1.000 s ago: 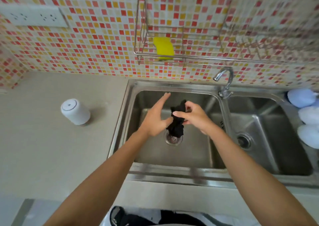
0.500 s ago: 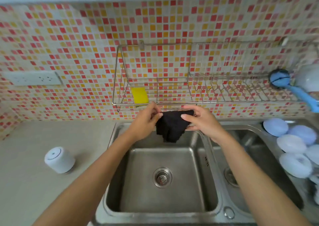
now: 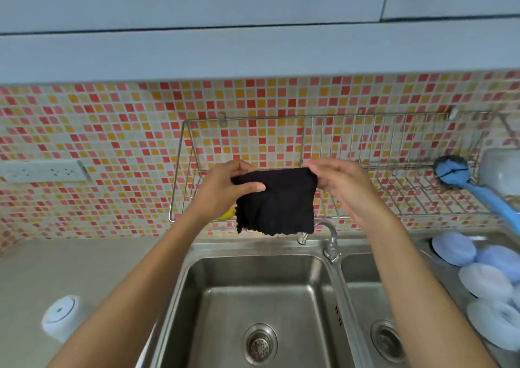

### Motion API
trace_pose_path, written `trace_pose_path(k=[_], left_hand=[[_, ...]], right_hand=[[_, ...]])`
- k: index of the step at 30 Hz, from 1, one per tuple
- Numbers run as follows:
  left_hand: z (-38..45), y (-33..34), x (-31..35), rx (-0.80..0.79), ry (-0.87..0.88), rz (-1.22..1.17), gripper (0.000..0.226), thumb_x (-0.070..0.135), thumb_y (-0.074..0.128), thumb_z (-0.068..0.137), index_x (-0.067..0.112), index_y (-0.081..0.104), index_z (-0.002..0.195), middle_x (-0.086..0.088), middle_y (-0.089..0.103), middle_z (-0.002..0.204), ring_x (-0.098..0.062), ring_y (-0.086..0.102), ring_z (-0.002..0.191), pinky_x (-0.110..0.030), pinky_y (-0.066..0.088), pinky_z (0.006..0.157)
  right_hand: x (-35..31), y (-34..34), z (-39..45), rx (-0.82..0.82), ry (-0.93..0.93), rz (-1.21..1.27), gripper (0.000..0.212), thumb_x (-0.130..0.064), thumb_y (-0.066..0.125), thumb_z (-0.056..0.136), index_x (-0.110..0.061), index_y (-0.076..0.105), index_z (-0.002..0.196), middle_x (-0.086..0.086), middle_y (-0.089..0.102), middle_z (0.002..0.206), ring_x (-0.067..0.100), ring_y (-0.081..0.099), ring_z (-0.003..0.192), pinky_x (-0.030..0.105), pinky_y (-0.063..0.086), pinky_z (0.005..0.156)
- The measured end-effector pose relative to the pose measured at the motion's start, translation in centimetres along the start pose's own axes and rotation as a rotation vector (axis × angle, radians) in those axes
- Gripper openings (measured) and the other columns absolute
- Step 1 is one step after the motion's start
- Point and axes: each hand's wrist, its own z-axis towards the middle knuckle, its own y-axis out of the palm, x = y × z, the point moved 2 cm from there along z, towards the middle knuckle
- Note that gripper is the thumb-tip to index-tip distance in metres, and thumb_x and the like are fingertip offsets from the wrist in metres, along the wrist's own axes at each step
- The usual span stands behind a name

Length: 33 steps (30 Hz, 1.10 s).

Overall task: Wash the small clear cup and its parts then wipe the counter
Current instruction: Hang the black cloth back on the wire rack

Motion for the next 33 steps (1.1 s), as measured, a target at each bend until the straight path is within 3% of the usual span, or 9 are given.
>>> trace_pose_path(k=[3, 5, 8, 12, 18, 22, 25, 29, 33], left_hand=[[1.9, -0.8, 0.1, -0.034, 0.02, 0.083, 0.006, 0.026, 0.07, 0.085, 0.027, 0.065, 0.084, 0.013, 0.068, 0.082, 0.005, 0.064, 0.075, -0.012, 0.047, 0.064], [2.8, -1.0, 0.0, -0.074, 0.049, 0.095, 0.005, 0.025, 0.064, 0.09, 0.026, 0.068, 0.087, 0.014, 0.068, 0.085, 0.004, 0.064, 0.079, -0.013, 0.048, 0.068], [4.1, -1.4, 0.3, -0.012, 0.105, 0.053, 0.011, 0.019, 0.064, 0.091, 0.018, 0.072, 0.099, 0.01, 0.071, 0.093, 0.001, 0.066, 0.087, -0.016, 0.051, 0.078], [5.5, -1.8, 0.8, 0.014, 0.16, 0.077, 0.013, 0.014, 0.066, 0.089, 0.016, 0.073, 0.101, 0.007, 0.071, 0.093, 0.006, 0.065, 0.084, -0.01, 0.049, 0.074], [5.1, -2.0, -1.2, -0.007, 0.132, 0.131, 0.014, 0.017, 0.067, 0.088, 0.015, 0.072, 0.101, 0.01, 0.07, 0.095, 0.005, 0.063, 0.088, -0.01, 0.049, 0.076], [6.3, -1.2, -3.4, -0.073, 0.077, 0.185, 0.013, 0.016, 0.069, 0.086, 0.014, 0.071, 0.099, 0.006, 0.069, 0.093, 0.007, 0.06, 0.082, -0.004, 0.04, 0.07], [7.7, 0.5, -5.9, -0.143, -0.02, 0.273, 0.018, 0.016, 0.071, 0.085, 0.011, 0.071, 0.103, 0.001, 0.068, 0.098, -0.006, 0.06, 0.087, -0.008, 0.04, 0.071], [9.1, 2.7, -9.3, -0.148, -0.178, 0.317, 0.028, 0.005, 0.071, 0.083, 0.006, 0.065, 0.111, -0.011, 0.064, 0.113, -0.022, 0.06, 0.104, -0.026, 0.044, 0.082], [8.8, 3.4, -9.5, -0.162, -0.028, 0.575, 0.039, 0.02, 0.07, 0.086, 0.016, 0.06, 0.124, -0.009, 0.054, 0.131, -0.027, 0.053, 0.118, -0.034, 0.04, 0.1]], right_hand=[[-0.3, -0.2, 1.4, 0.041, -0.017, -0.164, 0.022, -0.019, 0.07, 0.088, -0.028, 0.073, 0.108, -0.009, 0.07, 0.107, 0.0, 0.063, 0.1, 0.025, 0.048, 0.096], [-0.7, -0.1, 2.1, 0.093, -0.062, -0.2, 0.024, -0.02, 0.073, 0.086, -0.03, 0.072, 0.108, -0.01, 0.067, 0.109, -0.005, 0.058, 0.101, 0.018, 0.046, 0.088], [-1.2, -0.3, 3.2, 0.185, -0.127, -0.107, 0.023, -0.022, 0.072, 0.086, -0.036, 0.073, 0.104, -0.007, 0.071, 0.111, 0.005, 0.064, 0.106, 0.026, 0.05, 0.092], [-1.7, 0.2, 4.1, 0.198, -0.174, -0.142, 0.022, -0.022, 0.069, 0.089, -0.043, 0.074, 0.09, -0.007, 0.072, 0.112, 0.01, 0.066, 0.106, 0.038, 0.052, 0.099], [-0.9, 0.3, 3.8, 0.181, -0.148, -0.301, 0.02, -0.024, 0.073, 0.086, -0.03, 0.073, 0.106, -0.016, 0.068, 0.1, 0.004, 0.065, 0.099, 0.03, 0.051, 0.097], [0.6, 0.5, 5.2, 0.16, -0.069, -0.486, 0.027, -0.027, 0.071, 0.087, -0.02, 0.072, 0.114, -0.001, 0.07, 0.111, 0.008, 0.064, 0.097, 0.027, 0.049, 0.094], [2.3, 1.1, 7.2, 0.145, -0.043, -0.678, 0.019, -0.023, 0.068, 0.09, -0.014, 0.074, 0.105, 0.001, 0.072, 0.11, 0.01, 0.064, 0.099, 0.023, 0.044, 0.089], [4.9, 2.9, 9.8, 0.1, 0.068, -0.808, 0.017, -0.015, 0.065, 0.092, -0.006, 0.072, 0.105, 0.01, 0.069, 0.112, 0.026, 0.064, 0.109, 0.031, 0.049, 0.092], [6.8, 4.7, 9.6, 0.072, 0.039, -0.925, 0.033, -0.012, 0.06, 0.095, -0.007, 0.057, 0.127, 0.013, 0.06, 0.123, 0.03, 0.058, 0.111, 0.033, 0.046, 0.09]])
